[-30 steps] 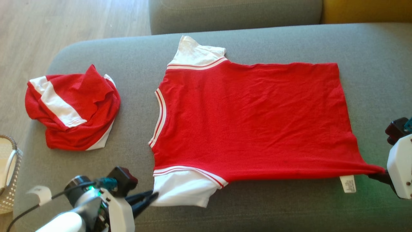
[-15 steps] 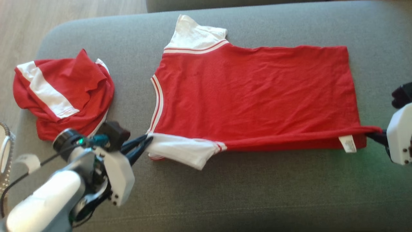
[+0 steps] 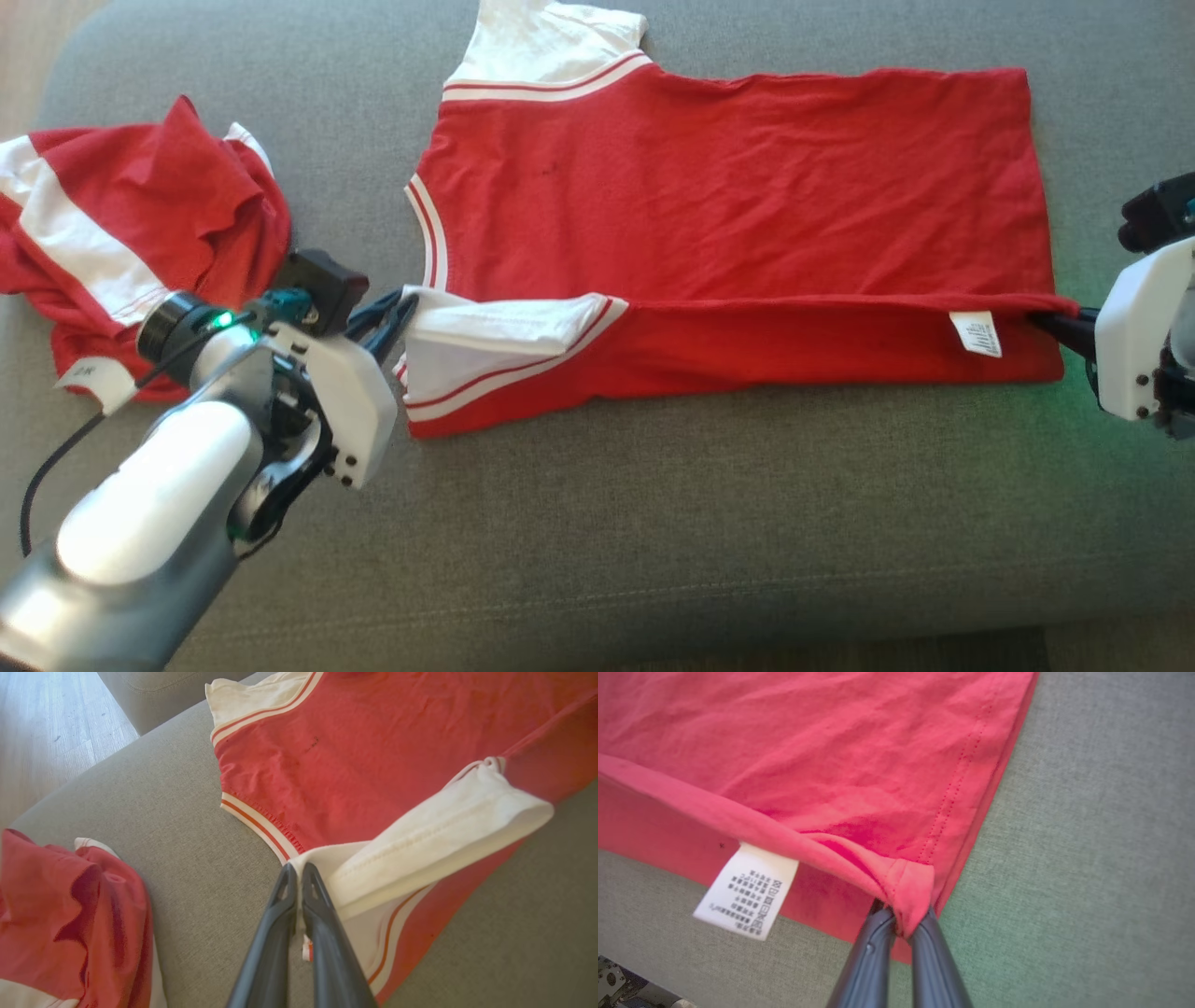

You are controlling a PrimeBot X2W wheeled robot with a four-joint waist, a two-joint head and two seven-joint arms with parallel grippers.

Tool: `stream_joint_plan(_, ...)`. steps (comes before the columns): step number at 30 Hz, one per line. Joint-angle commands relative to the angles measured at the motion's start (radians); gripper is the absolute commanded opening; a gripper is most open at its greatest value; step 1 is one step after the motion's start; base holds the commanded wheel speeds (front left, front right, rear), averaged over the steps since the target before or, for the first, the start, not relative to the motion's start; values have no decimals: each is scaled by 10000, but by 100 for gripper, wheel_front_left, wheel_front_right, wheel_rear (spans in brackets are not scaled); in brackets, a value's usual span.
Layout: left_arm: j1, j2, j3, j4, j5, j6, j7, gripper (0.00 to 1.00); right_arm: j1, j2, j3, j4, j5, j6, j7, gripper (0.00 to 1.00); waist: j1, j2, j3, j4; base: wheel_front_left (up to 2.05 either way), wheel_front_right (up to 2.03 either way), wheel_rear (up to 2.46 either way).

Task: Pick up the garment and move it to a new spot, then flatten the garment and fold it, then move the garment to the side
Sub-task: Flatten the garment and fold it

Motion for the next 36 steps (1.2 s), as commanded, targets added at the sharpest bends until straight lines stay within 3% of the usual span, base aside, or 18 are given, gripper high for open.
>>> stream_joint_plan(1,-670,226,471,-60,133,-35,-141,0,-102,-238,-59,-26,-71,-4,-160,0,0,0,97,-40,0,0,0)
stream_joint_plan(3,-849,83,420,202,222,-68,-250,0,-163,-167,-73,49,-15,-4,-249,0,0,0,172,-63,0,0,0)
stream_joint_plan(4,-941,2,415,316,279,-42,-344,29,-200,-128,-126,119,46,-4,-329,26,0,0,212,-76,0,0,0)
stream_joint_plan(5,-1030,-95,447,445,344,58,-475,98,-242,-97,-177,188,70,-4,-459,100,0,0,245,-79,0,0,0)
stream_joint_plan(12,-1307,-713,1024,1391,279,883,-1501,100,-466,220,-840,968,364,-4,-1710,100,0,0,310,-101,0,0,0)
stream_joint_plan(19,-834,-1141,2210,1968,-197,2038,-3508,100,-444,618,-1519,1312,-189,-4,-4590,100,0,0,18,-91,0,0,0)
stream_joint_plan(20,-834,-1141,2210,1968,-197,2038,-3508,100,-444,618,-1519,1312,-189,-4,-4590,100,0,0,18,-91,0,0,0)
stream_joint_plan(21,-606,-1275,2607,1873,-327,2416,-4051,100,-391,702,-1778,1312,-425,-4,-5496,100,0,0,-122,-93,0,0,0)
stream_joint_plan(25,-106,-1548,3194,1438,-456,2855,-4434,100,-268,933,-2512,1218,-865,-4,-6158,100,0,0,-358,-88,0,0,0)
stream_joint_plan(26,334,-1842,3676,956,-357,3246,-4513,100,-101,1275,-3915,926,-1252,-4,-6232,100,0,0,-516,-75,0,0,0)
stream_joint_plan(27,334,-1842,3676,956,-357,3246,-4513,100,-101,1275,-3915,926,-1252,-4,-6232,100,0,0,-516,-75,0,0,0)
stream_joint_plan(29,866,-2184,4071,154,83,3397,-4524,100,540,1893,-5849,281,-1930,-4,-6239,100,0,0,-610,-82,0,0,0)
stream_joint_plan(34,2396,-3363,5303,-1242,1265,3633,-4529,100,3330,4082,-9543,-2361,-4936,-4,-6243,100,0,0,-850,-44,0,0,0)
stream_joint_plan(36,2902,-3854,5617,-1562,1786,3533,-4530,100,4392,4988,-10369,-3409,-6176,-4,-6244,100,0,0,-909,-42,0,0,0)
